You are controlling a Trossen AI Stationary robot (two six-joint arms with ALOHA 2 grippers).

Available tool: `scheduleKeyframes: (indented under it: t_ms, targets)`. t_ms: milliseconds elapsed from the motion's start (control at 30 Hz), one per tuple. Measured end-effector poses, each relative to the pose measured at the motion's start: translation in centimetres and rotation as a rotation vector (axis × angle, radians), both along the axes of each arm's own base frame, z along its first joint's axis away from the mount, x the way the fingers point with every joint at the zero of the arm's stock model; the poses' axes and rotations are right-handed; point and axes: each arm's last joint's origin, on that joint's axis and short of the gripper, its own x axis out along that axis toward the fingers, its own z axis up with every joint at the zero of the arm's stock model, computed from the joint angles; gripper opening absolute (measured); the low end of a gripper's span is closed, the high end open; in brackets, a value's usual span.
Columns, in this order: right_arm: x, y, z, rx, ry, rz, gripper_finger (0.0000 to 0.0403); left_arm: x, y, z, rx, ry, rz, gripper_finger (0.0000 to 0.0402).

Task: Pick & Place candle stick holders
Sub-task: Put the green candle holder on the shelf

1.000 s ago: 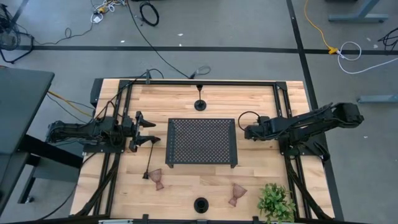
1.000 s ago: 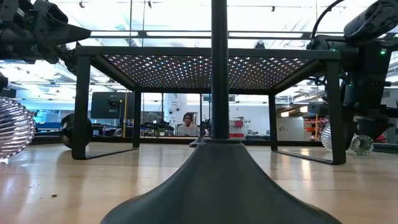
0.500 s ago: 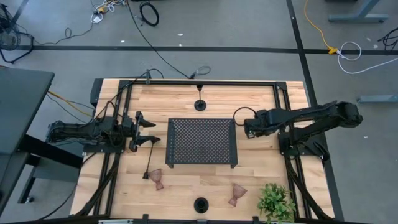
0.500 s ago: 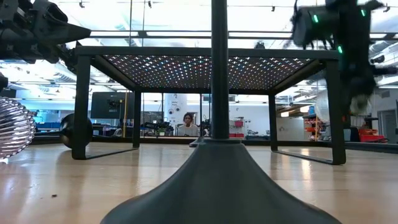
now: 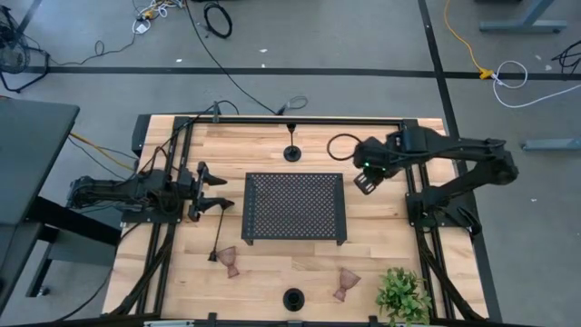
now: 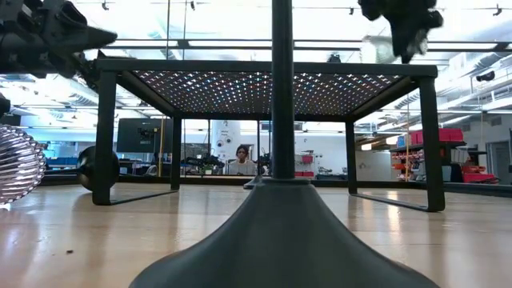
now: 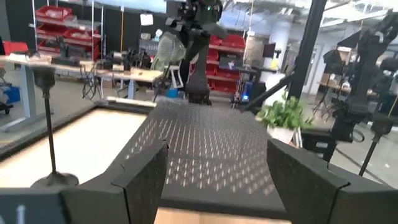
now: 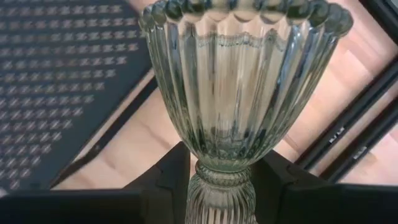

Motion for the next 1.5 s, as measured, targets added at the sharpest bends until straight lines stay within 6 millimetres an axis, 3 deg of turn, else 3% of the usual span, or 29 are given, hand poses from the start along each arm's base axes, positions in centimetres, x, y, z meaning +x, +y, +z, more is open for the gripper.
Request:
scheduleKeyframes:
  t_ms: [167, 367, 467, 533, 767, 1067, 1333, 1500]
  targets:
    - [4.3, 0.0, 0.5, 0.051, 0.024, 0.177, 0.0119, 0.0, 0.0, 0.5, 0.001, -0.005, 0.000, 0.0271]
    - [9.4, -0.2, -0.8, 0.099, 0.059, 0.325, 0.0119, 0.4, 0.0, 0.5, 0.002, 0.025, 0.000, 0.0271]
    - [11.2, -0.2, -1.3, 0.121, 0.069, 0.376, 0.0119, 0.6, 0.0, 0.7, 0.018, 0.057, 0.005, 0.0271]
    - [12.0, -0.2, -1.3, 0.120, 0.060, 0.402, 0.0119, 0.9, 0.0, 1.9, 0.034, 0.059, 0.010, 0.0271]
    - [12.7, 0.0, -0.5, 0.107, 0.024, 0.416, 0.0119, 2.8, 0.2, 6.2, 0.177, 0.302, 0.114, 0.0270]
    - [13.1, 2.2, -1.1, 0.080, 0.051, 0.466, 0.0119, 8.7, -0.2, 11.5, 0.287, 0.469, 0.056, 0.0271]
    - [13.3, 4.7, -1.2, 0.012, 0.046, 0.501, 0.0119, 14.1, -0.4, 14.1, 0.364, 0.619, 0.061, 0.0271]
    - [13.2, 6.5, -1.1, -0.033, 0.037, 0.554, 0.0119, 16.8, -1.0, 14.7, 0.398, 0.647, 0.020, 0.0271]
